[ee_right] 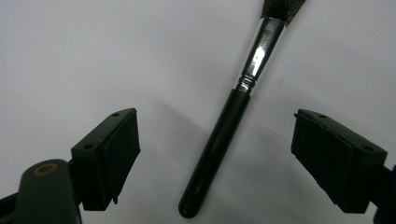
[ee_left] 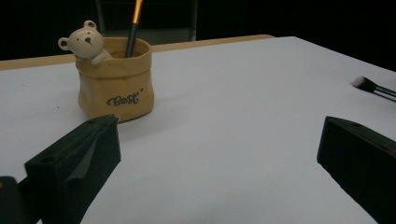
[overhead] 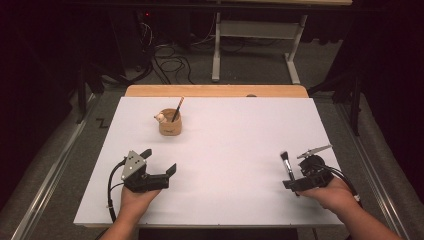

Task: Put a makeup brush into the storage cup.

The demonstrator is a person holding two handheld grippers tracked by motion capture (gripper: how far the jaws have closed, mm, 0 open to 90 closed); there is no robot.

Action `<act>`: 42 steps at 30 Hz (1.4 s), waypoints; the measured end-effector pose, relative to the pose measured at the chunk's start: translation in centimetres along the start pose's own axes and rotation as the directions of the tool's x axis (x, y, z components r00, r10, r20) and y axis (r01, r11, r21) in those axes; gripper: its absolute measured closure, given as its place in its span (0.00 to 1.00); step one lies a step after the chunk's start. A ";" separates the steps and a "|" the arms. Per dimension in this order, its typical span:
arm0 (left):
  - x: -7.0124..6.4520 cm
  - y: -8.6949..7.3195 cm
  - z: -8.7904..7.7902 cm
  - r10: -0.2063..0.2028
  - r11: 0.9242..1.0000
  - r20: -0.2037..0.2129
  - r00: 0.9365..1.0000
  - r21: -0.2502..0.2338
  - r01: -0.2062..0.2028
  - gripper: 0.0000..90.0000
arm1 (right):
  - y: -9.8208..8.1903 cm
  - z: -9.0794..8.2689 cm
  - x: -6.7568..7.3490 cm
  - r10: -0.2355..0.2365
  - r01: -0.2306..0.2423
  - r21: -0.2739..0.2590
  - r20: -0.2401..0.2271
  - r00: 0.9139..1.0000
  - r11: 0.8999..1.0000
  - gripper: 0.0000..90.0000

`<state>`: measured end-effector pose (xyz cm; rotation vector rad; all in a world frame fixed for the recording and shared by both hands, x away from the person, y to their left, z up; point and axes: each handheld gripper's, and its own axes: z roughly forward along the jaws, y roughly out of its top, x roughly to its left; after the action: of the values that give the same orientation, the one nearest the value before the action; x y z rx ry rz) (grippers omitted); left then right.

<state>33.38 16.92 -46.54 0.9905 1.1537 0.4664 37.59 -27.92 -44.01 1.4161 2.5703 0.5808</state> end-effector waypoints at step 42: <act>0.0 0.2 -0.6 0.018 1.000 0.009 1.000 -0.008 -0.018 0.01 | 5.2 1.2 -1.4 0.001 -0.007 0.195 0.030 1.000 0.981 0.51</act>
<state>32.91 17.23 -46.42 0.9964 1.1349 0.4802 42.81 -26.25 -43.07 1.4756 2.6633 0.3115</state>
